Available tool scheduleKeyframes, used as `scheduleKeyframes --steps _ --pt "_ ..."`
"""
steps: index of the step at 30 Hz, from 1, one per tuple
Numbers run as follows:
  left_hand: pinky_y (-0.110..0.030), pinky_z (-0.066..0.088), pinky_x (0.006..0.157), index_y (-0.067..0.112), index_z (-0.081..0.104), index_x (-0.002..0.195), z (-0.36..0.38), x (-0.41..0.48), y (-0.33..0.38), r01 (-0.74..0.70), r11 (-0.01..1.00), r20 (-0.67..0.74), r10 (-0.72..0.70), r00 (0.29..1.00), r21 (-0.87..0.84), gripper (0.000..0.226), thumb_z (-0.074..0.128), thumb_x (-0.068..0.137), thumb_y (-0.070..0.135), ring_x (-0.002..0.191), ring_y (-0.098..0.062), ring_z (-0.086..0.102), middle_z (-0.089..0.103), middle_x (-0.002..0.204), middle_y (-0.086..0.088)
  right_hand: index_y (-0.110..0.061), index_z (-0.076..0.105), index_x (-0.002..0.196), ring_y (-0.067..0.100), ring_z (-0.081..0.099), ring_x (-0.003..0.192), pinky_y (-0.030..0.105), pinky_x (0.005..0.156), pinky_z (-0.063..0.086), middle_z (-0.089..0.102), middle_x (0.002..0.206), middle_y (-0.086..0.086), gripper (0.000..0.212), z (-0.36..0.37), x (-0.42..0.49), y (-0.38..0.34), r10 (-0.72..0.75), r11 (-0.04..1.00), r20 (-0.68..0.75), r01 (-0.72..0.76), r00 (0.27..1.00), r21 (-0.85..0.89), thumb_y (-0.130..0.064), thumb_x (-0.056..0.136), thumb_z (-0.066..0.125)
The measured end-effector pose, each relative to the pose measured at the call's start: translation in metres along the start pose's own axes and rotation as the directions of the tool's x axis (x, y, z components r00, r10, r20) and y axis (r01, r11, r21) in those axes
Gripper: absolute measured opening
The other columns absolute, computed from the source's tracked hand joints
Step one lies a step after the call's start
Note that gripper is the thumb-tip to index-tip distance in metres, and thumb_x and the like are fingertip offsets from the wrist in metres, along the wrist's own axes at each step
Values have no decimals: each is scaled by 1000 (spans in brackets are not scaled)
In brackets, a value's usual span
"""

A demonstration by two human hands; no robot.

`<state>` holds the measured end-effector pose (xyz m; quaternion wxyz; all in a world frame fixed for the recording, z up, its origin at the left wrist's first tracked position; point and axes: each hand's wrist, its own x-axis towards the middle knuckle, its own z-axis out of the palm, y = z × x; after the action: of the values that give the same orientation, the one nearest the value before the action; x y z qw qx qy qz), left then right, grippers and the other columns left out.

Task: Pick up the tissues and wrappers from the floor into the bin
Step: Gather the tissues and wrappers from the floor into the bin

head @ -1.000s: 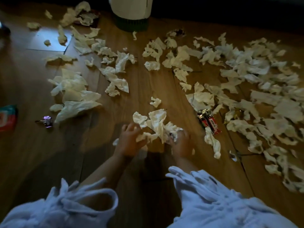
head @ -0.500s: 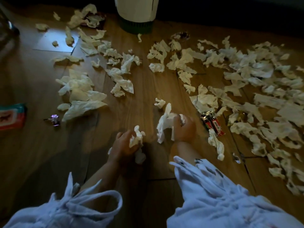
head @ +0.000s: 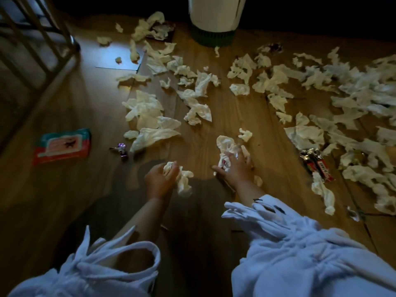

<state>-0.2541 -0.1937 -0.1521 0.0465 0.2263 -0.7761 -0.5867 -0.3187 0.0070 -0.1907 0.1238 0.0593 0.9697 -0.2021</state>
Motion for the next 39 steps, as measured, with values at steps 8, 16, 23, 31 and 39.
scheduleKeyframes --steps 8,16,23,31,39 --pt "-34 47 59 20 60 62 -26 10 -3 57 994 -12 -58 998 -92 27 63 85 34 57 -19 56 60 61 -4 -19 42 133 27 41 123 36 99 36 43 140 5 43 35 -19 -44 -286 954 -29 281 958 -108 -37 95 43" --pt "-22 43 51 20 56 64 -62 -17 70 71 996 24 -70 997 -46 27 58 89 32 52 -5 54 55 60 1 -10 57 107 8 53 79 2 53 33 57 90 -6 28 -47 -65 -97 168 760 -159 -26 973 650 -32 91 56" --pt "-24 38 48 21 53 59 -90 -82 236 78 991 86 -68 994 -110 30 59 88 27 42 2 48 51 54 3 -10 57 72 -2 49 50 6 45 34 51 58 -9 25 -229 -136 -137 210 691 -167 -25 963 722 -28 89 60" --pt "-23 50 53 19 61 77 -120 -143 545 -28 997 262 45 964 -66 21 54 90 33 62 -11 63 64 70 -1 -14 47 64 13 43 59 29 52 29 47 60 -3 37 -512 -206 -200 225 764 -190 -51 956 644 -40 89 54" --pt "-30 41 54 16 54 66 -119 -189 687 -82 981 245 37 969 178 36 55 88 45 52 -12 49 51 59 0 -7 62 91 19 54 80 27 68 38 58 83 4 35 -676 -253 -190 165 750 -72 -78 984 657 -41 90 53"
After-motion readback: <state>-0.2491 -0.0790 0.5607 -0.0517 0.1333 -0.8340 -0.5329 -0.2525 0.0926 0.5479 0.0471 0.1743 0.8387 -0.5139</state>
